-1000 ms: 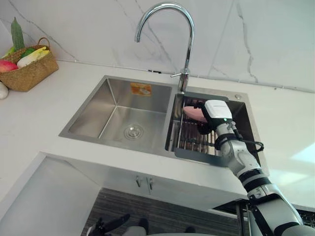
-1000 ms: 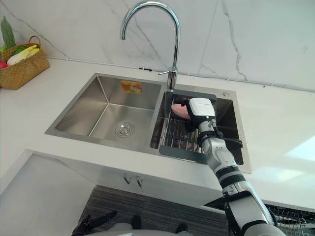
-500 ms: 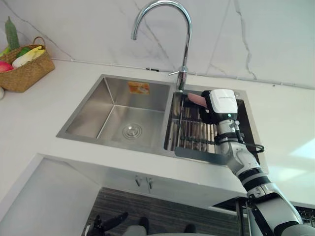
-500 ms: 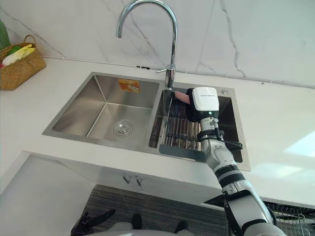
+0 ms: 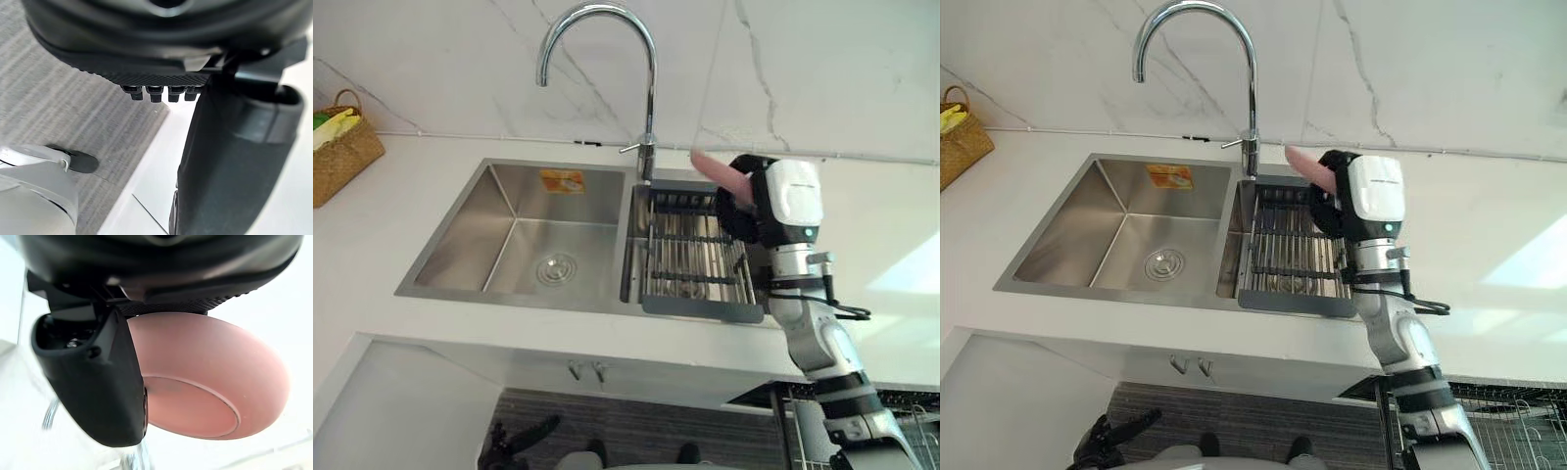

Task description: Walk over to the sink, pick up the cup, carry it to the dishwasher, place the cup inside the dishwasher, then close the dishwasher door

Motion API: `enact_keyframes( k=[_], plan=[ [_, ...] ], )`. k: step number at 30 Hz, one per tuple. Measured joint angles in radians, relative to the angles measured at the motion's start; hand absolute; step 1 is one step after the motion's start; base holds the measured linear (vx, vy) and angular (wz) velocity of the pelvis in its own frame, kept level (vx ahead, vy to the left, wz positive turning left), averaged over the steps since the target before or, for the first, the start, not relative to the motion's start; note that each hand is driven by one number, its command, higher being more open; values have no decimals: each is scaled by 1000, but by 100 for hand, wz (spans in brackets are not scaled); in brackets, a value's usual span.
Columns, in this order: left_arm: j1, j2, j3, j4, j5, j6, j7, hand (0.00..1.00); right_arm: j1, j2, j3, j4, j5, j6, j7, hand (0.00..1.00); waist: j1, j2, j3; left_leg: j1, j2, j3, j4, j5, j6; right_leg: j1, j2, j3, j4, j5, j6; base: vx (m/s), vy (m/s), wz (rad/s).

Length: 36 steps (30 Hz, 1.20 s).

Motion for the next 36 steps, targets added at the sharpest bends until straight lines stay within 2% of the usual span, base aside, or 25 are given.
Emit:
enact_keyframes(
  k=[1,2,3,4,6,8,10,11,12,13,14,15,16,18,19,20,21,22,23,26,28,29,31,33,36],
  plan=[
    [2,-10,0,-6,8,0,-6,100,10,-11,-21,-15,10,-3,0,0,0,17,7,-17,14,-8,64,-30,3,-4,8,14,24,-13,1,-79,122,-71],
    [25,-25,-15,-13,30,-3,-15,100,20,-21,-55,-24,25,-11,-1,0,0,35,15,-38,21,-70,156,-67,-11,-29,16,64,84,-32,3,-67,168,-116],
    [48,-33,-48,-13,39,-5,-16,100,21,-21,-70,-23,41,-13,-2,0,0,50,9,-30,8,-131,166,-87,-30,-68,16,125,135,-38,7,-44,178,-133],
    [57,-38,-73,-9,15,-18,-24,100,22,-21,-77,-23,41,-15,-5,0,-3,50,10,-23,0,-149,149,-96,-33,-94,16,154,153,-39,9,-37,161,-134],
    [49,-25,-159,-15,-15,-68,-36,100,52,-6,-98,-14,31,-5,-38,0,-20,26,34,5,-42,-134,85,-100,-8,-173,-6,254,200,-18,25,-95,155,-111],
    [26,-3,-199,-18,-16,-62,-15,100,76,-8,-99,-7,2,19,-38,0,-49,20,44,5,-65,-110,90,-102,10,-197,-20,300,206,0,36,-158,172,-80],
    [3,8,-207,-32,-24,-50,-6,100,77,-25,-110,-7,-1,34,-35,0,-57,8,54,1,-79,-48,108,-103,38,-225,-29,353,186,6,33,-174,198,-94],
    [-9,-1,-205,-42,-27,-38,-6,100,71,-34,-134,-5,4,35,-35,0,-53,25,60,8,-61,2,76,-83,58,-203,-54,255,142,-35,-13,-241,212,-135],
    [2,-17,-183,-44,-33,-24,2,100,33,-38,-139,6,6,31,-39,0,-36,44,62,16,-24,81,43,-66,64,-243,-105,91,213,-81,-89,-214,150,-151],
    [8,-23,-167,-45,-30,-8,8,100,7,-41,-136,22,5,25,-43,0,-30,48,62,16,-5,114,38,-64,63,-260,-125,20,282,-90,-105,-187,155,-173],
    [20,-27,-143,-18,-27,1,10,100,-40,-50,-125,60,-2,18,-54,0,-14,52,60,20,33,175,31,-59,59,-255,-168,-101,404,-114,-140,-115,108,-135],
    [28,-27,-132,-9,-26,3,11,100,-64,-56,-120,81,-5,16,-59,0,0,52,60,29,52,206,26,-56,55,-234,-191,-157,448,-127,-160,-109,112,-209],
    [63,-29,-109,-16,-26,-1,11,100,-113,-88,-104,113,-24,18,-64,0,54,45,56,51,103,305,15,-49,45,-148,-274,-293,543,-151,-191,-63,51,-175],
    [74,-32,-88,-26,-28,-9,10,100,-148,-114,-83,122,-34,17,-63,0,74,28,47,46,117,357,10,-41,33,-107,-339,-332,594,-150,-193,-60,-61,-151],
    [69,-6,-64,-35,-28,-6,9,100,-201,-145,-43,126,-34,8,-48,0,82,-12,27,7,131,414,29,-31,14,-84,-391,-296,596,2,-229,-55,-189,-119],
    [60,8,-56,-45,-28,2,7,100,-204,-156,-41,122,-33,1,-46,0,82,-27,23,-16,131,411,41,-31,5,-82,-378,-263,551,59,-216,-57,-233,-103],
    [45,11,-50,-46,-28,12,6,100,-200,-176,-41,124,-33,-1,-46,0,82,-25,24,-30,136,389,36,-27,4,-92,-349,-255,527,50,-206,-62,-216,-53],
    [35,13,-45,-59,-29,38,-9,100,-181,-205,-43,131,-32,6,-34,0,80,-20,21,-27,131,340,-10,9,-11,-94,-313,-240,480,56,-204,-56,-232,-53],
    [26,19,-41,-68,-29,50,-24,100,-171,-216,-50,137,-29,23,-25,0,74,-14,16,-19,136,336,-31,26,-22,-89,-291,-235,439,57,-201,-46,-234,-69],
    [-24,38,-20,-68,-45,75,-46,100,-166,-221,-78,143,8,31,16,0,72,-24,22,-6,168,407,-50,37,-30,-101,-254,-241,356,57,-199,-16,-120,-66],
    [-40,44,-7,-69,-45,87,-54,100,-144,-221,-79,142,9,23,52,0,70,-25,22,6,184,414,-39,37,-30,-95,-238,-236,348,56,-187,-16,-92,-43],
    [-49,51,-5,-69,-45,94,-55,100,-122,-215,-80,142,9,15,74,0,70,-25,21,18,193,413,-37,38,-31,-87,-234,-235,356,50,-150,-2,-137,-8],
    [-63,55,5,-67,-45,108,-54,100,-86,-195,-83,143,6,2,90,0,69,-31,22,27,202,402,-36,44,-41,-71,-231,-244,370,20,-102,-1,-145,9],
    [-72,53,7,-54,-42,127,-63,100,-58,-154,-83,149,3,-12,102,0,69,-34,25,27,208,380,-36,56,-60,-43,-224,-272,366,-24,-41,-15,-175,20],
    [-73,36,6,10,-22,128,-83,100,-58,-112,-83,214,-6,-25,102,0,72,-37,30,10,210,345,-45,81,-79,-16,-209,-298,329,-60,5,-48,-132,24]
  ],
)
